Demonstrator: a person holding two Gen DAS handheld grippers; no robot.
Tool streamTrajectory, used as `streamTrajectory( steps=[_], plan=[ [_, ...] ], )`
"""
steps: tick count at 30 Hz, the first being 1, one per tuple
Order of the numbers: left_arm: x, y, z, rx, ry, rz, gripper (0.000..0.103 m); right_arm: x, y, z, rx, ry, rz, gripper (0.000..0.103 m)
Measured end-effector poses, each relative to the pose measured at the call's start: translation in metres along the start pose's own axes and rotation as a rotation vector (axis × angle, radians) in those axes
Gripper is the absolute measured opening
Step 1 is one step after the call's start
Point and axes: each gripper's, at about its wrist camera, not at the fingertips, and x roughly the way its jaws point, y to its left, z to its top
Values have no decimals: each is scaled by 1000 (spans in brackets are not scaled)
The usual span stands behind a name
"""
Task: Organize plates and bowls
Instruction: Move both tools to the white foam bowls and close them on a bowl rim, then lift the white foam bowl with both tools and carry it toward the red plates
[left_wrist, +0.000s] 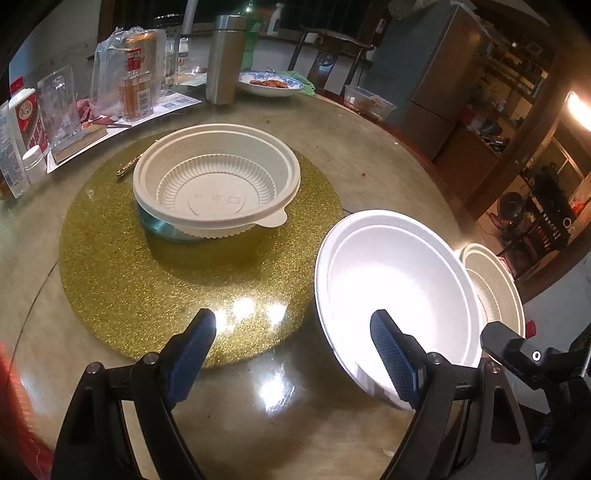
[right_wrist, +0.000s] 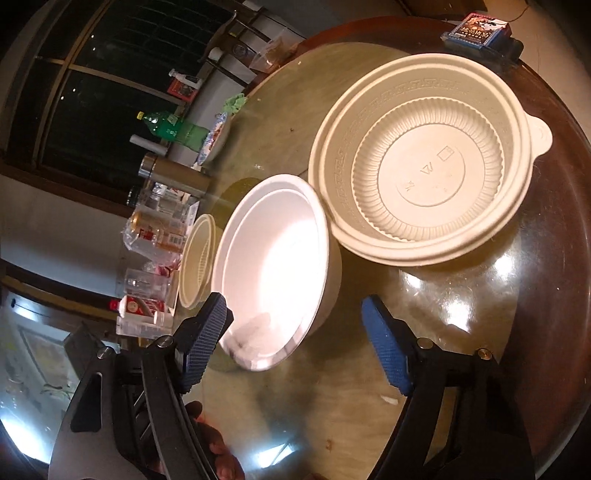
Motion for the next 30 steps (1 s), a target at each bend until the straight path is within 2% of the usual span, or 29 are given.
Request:
streamTrajectory(
  steps=[1,3,7,9,11,12,13,14,15,17,19,22,25,30],
  plan=[
    [1,-1,0,2,0,1,85,1,-1,1,2,-3,-5,78],
    [5,-1,0,6,6,1,85,2,-2,3,0,-10,-21,68],
    [9,-1,-2,16,7,11,85,8,-5,6,-1,-4,-52,60],
    [9,-1,-3,21,-3,18,85,11,-7,6,2,-1,-65,46],
    [9,-1,-3,26,-14,24,84,12,-8,6,-2,-7,-78,45],
    [9,-1,-3,29,-17,28,83,13,-7,6,-7,-10,-82,39],
    [10,-1,-4,35,-20,36,80,14,-7,7,-10,-11,-88,35],
    [11,-1,-4,43,-20,46,76,15,-8,7,-12,-11,-97,26],
    [12,-2,-5,54,-12,56,69,16,-7,7,-14,-13,-101,20],
    [14,-3,-6,71,-2,59,59,16,-6,6,-27,-20,-110,15],
    [13,-6,-7,101,-8,76,43,15,-3,5,-44,-23,-116,14],
    [12,-10,-9,132,-10,76,28,14,2,2,-68,-28,-116,12],
    [9,-11,-10,148,-18,81,20,14,5,0,-88,-29,-127,11],
    [6,-12,-11,169,-31,89,15,14,20,-9,-174,-52,-226,8]
  ],
)
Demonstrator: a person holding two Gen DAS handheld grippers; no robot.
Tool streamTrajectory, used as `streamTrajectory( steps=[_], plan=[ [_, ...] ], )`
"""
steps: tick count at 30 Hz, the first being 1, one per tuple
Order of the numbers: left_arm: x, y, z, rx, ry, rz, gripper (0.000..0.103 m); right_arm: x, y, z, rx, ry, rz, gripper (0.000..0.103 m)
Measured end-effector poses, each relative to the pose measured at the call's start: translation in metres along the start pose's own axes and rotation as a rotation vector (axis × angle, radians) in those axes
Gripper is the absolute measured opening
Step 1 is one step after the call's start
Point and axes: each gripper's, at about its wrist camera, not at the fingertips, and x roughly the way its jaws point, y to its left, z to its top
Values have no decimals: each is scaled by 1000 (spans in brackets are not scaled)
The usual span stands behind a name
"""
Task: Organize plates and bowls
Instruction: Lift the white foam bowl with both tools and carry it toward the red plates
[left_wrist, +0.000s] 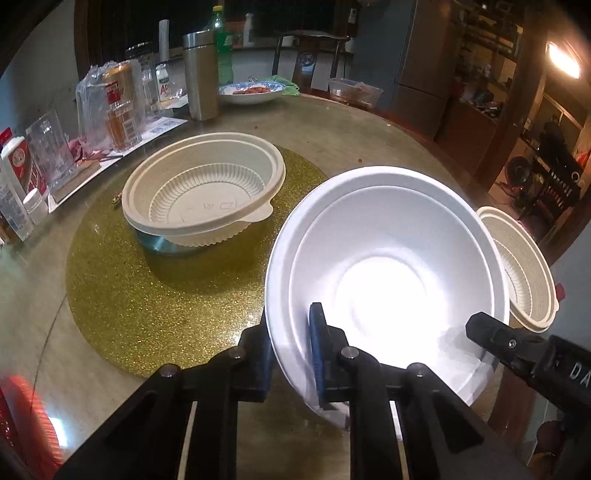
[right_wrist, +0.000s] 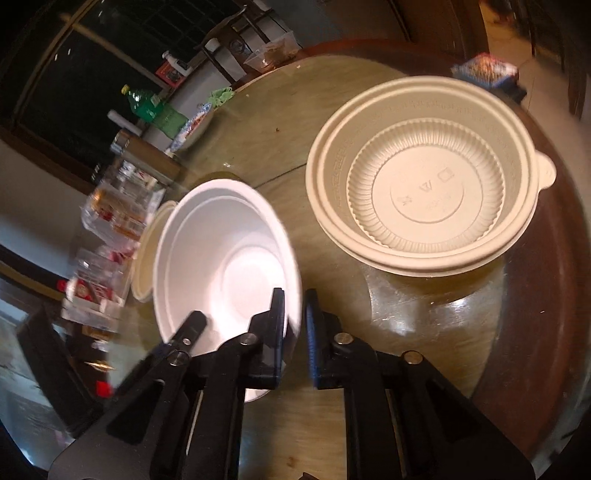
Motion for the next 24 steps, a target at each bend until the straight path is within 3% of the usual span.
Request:
streamTrajectory(
  steps=[5,11,24],
  plan=[
    [-5,1,0,2,-22,4,15,-5,13,-5,-71,-28,-78,8],
    [-10,-1,0,18,-44,9,15,-12,18,-8,-108,-52,-106,8],
    [-40,4,-9,20,-95,67,15,-31,34,-22,-160,-87,-77,9]
  ],
)
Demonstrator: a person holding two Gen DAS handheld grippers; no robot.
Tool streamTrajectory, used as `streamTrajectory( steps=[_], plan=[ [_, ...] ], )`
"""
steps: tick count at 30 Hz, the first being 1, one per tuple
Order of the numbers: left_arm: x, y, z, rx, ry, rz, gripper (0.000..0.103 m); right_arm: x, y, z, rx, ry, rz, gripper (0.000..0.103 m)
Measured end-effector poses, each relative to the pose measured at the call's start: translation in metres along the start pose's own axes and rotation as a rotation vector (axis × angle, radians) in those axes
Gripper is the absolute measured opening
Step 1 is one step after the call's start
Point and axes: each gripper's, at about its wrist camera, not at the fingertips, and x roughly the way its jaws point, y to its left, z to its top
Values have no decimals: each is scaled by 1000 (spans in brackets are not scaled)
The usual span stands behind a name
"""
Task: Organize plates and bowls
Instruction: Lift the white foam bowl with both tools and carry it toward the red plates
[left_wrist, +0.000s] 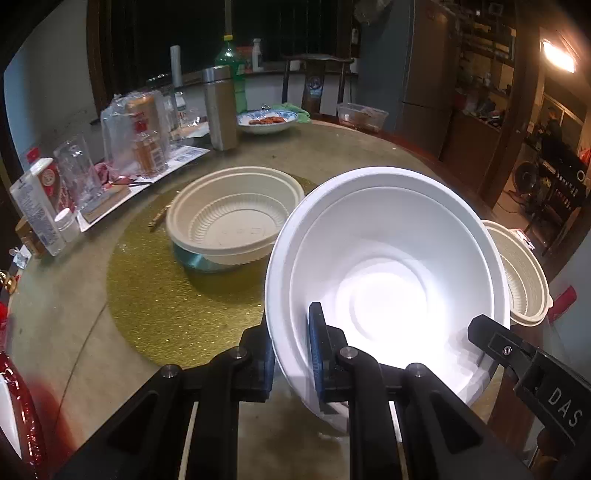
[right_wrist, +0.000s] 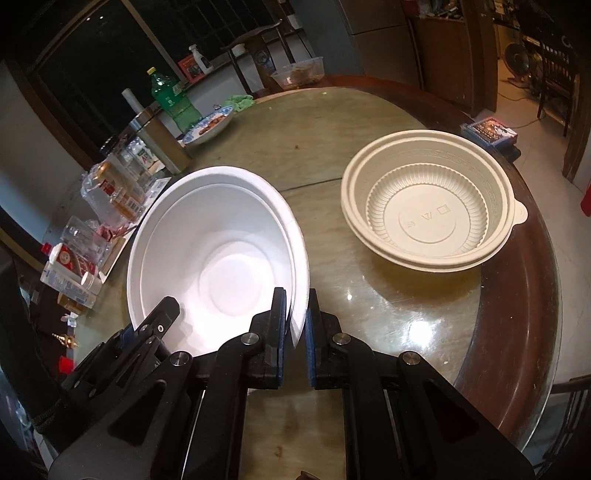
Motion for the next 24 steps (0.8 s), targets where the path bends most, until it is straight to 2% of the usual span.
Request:
streamTrajectory(
  steps=[24],
  plan=[
    [-54,65,-17,-92,-92,63,16,-38,84,-32,-191,-77,17,9]
  ],
)
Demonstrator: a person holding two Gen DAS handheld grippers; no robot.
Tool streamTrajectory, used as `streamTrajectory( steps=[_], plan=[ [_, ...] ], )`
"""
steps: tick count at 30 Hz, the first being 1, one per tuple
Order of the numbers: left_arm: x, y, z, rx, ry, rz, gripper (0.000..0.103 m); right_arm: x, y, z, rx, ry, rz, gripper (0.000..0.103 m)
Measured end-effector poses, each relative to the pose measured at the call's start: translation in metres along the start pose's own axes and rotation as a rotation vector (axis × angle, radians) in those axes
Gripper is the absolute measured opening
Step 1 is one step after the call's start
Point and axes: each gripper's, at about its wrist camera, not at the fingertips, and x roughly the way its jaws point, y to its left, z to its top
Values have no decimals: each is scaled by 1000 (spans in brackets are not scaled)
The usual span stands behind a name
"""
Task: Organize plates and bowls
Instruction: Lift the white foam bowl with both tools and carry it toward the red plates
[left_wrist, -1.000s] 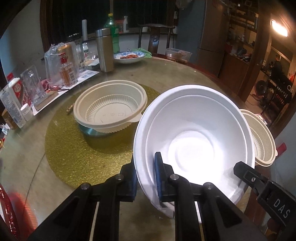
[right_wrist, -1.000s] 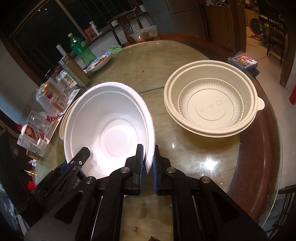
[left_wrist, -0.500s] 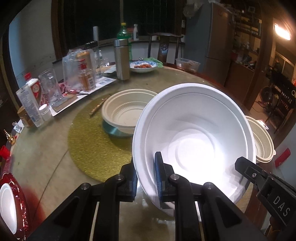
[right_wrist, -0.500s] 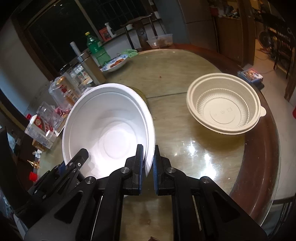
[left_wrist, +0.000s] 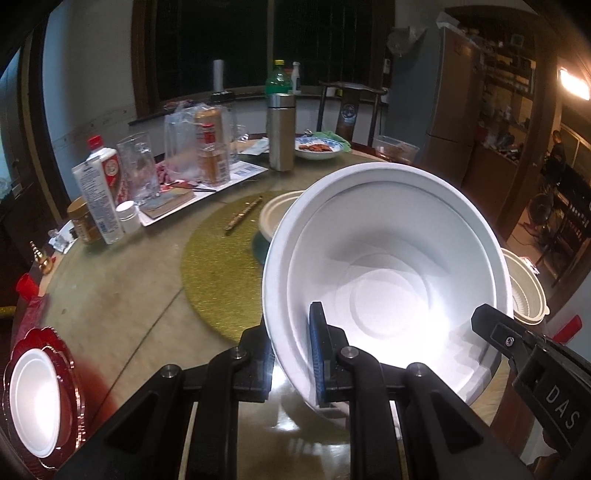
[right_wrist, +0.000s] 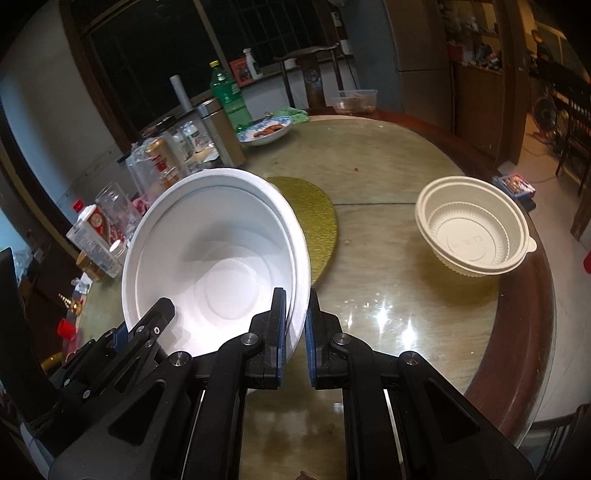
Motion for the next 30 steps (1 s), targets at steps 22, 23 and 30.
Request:
streamTrajectory(
  steps=[22,23,30],
  plan=[
    [-30,57,-12,-85,-47,45,16,-16,68,-21,-128,-27,24,9],
    [-31,59,-13,-88,-49,46,16,-17,71,-21,-133,-29,23,9],
    [-39,76,-15,-109,-66,57,16,-21,89,-27,-173,-48,18,10]
  ],
)
